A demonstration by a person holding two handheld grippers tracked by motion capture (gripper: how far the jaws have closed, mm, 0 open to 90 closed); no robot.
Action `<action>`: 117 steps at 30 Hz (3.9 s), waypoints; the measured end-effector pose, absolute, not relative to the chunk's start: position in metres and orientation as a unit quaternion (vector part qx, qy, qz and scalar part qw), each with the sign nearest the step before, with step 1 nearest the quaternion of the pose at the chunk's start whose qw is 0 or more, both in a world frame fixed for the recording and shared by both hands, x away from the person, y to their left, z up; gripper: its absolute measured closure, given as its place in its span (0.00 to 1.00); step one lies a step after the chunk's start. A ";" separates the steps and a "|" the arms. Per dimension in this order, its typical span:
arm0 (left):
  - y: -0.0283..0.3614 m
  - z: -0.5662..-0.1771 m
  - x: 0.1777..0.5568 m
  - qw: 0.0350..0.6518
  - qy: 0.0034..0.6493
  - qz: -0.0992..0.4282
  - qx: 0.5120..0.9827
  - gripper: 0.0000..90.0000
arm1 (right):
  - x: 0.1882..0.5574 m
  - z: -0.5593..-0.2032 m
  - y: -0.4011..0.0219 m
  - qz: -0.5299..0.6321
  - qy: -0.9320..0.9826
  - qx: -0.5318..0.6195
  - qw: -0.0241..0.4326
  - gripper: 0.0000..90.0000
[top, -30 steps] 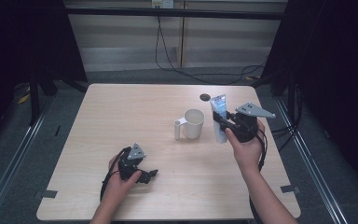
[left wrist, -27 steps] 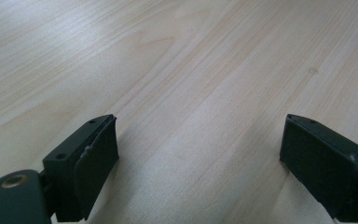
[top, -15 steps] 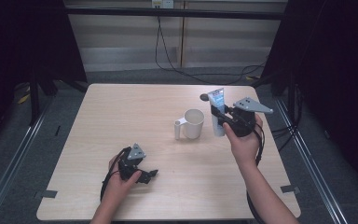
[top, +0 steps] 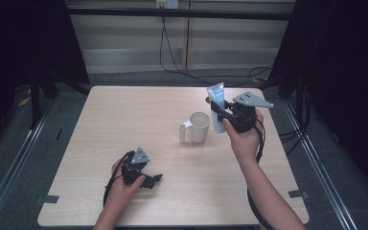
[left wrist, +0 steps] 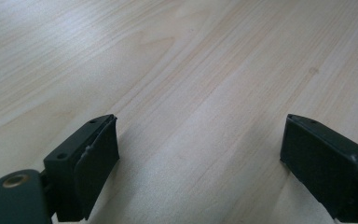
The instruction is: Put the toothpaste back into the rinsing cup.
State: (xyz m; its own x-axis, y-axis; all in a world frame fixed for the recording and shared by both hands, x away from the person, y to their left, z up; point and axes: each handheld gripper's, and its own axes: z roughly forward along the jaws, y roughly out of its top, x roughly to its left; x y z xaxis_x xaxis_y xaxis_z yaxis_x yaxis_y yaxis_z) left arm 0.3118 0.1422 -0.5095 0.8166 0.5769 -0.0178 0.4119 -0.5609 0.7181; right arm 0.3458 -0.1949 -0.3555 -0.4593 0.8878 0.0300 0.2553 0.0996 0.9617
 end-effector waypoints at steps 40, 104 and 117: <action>0.142 -0.509 0.311 0.369 0.284 0.116 0.877 0.13 | 0.389 -0.369 -0.173 0.534 0.663 0.434 0.294 0.75; 0.142 -0.510 0.309 0.374 0.286 0.114 0.875 0.14 | 0.413 -0.415 -0.165 0.526 0.684 0.431 0.264 0.73; 0.142 -0.510 0.309 0.375 0.286 0.112 0.875 0.14 | 0.410 -0.416 -0.166 0.524 0.686 0.428 0.266 0.73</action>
State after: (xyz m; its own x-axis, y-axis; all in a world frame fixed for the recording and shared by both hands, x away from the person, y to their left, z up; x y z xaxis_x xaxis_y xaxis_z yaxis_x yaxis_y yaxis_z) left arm 0.3093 0.1420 -0.5097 0.8111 0.5847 -0.0182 0.4163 -0.5551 0.7201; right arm 0.4104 -0.1655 -0.4158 -0.4914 0.8670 0.0830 0.3087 0.0843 0.9474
